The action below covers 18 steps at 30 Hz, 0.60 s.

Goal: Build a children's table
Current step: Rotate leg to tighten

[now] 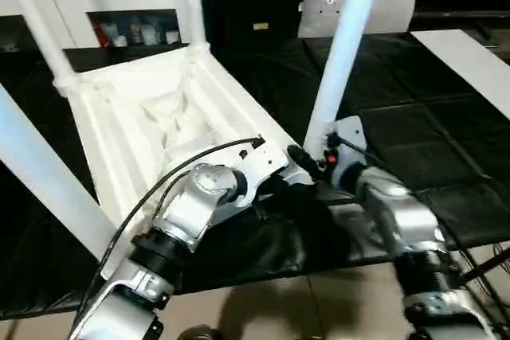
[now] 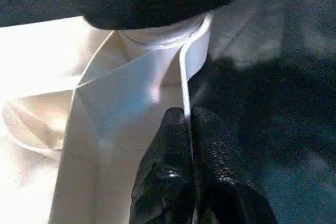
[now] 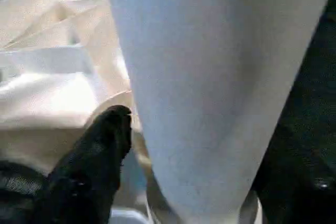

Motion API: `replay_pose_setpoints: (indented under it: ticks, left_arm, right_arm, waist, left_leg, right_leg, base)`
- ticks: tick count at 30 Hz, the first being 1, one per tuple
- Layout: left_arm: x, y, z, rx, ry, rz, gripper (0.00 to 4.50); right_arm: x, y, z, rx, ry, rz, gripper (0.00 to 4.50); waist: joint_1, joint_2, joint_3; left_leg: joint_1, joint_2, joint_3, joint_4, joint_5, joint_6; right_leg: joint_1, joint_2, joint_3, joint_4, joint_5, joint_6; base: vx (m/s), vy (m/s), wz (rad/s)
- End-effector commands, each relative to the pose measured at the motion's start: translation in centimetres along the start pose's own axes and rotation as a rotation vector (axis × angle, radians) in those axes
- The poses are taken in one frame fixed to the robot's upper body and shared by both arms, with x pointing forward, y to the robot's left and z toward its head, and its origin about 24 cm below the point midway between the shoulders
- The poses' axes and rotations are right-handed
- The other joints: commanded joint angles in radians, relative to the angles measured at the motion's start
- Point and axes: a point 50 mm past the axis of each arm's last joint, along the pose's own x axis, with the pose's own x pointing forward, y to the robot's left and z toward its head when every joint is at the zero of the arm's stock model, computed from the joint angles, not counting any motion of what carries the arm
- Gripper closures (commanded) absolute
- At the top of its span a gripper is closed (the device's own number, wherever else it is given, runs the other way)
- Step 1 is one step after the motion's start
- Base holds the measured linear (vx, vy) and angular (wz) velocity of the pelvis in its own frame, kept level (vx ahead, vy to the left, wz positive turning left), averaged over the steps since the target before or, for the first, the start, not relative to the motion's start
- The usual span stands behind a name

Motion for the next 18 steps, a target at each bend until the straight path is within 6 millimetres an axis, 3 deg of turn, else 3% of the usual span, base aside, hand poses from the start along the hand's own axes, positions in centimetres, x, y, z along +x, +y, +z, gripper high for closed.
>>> replay_pose_setpoints:
  ticks: [1,4,9,15,18]
  left_arm:
    - [-0.1,-0.4,-0.2,0.058,-0.003,-0.090,4.50]
    - [-0.9,-0.1,-0.7,0.077,0.009,-0.138,4.50]
    - [-1.9,0.0,-1.2,0.134,0.021,-0.254,4.50]
    - [-2.7,-0.6,-1.3,0.200,0.018,-0.393,4.50]
    - [-3.4,-1.0,-1.6,0.245,0.044,-0.508,4.50]
  right_arm:
    - [-0.9,0.6,0.8,-0.049,-0.025,0.165,0.70]
    - [-2.3,0.1,1.1,-0.119,-0.017,0.256,0.36]
    - [-3.7,-1.1,1.4,-0.186,0.014,0.344,0.36]
    - [-4.5,-1.5,1.3,-0.235,0.058,0.448,0.36]
    - [-5.1,-1.3,0.9,-0.260,0.140,0.591,0.36]
  waist:
    - [0.003,-0.004,-0.059]
    - [0.009,-0.004,-0.057]
    - [0.013,-0.003,-0.054]
    - [0.020,-0.004,-0.062]
    - [0.032,-0.002,-0.062]
  left_leg:
    - [0.016,0.098,-0.050,-0.070,-0.194,0.050]
    - [0.019,0.101,-0.052,-0.074,-0.234,0.035]
    - [0.024,0.102,-0.051,-0.074,-0.262,0.021]
    - [0.020,0.104,-0.048,-0.069,-0.205,0.040]
    - [0.020,0.106,-0.045,-0.066,-0.198,0.053]
  right_leg:
    - [0.043,-0.106,0.064,-0.083,-0.186,-0.205]
    - [0.040,-0.108,0.064,-0.089,-0.258,-0.185]
    - [0.033,-0.108,0.065,-0.093,-0.313,-0.182]
    - [0.039,-0.108,0.064,-0.077,-0.201,-0.220]
    - [0.040,-0.106,0.062,-0.075,-0.185,-0.232]
  base:
    - [0.000,0.000,0.00]
    - [0.000,0.000,0.00]
    - [0.000,0.000,0.00]
    - [0.000,0.000,0.00]
    - [0.000,0.000,0.00]
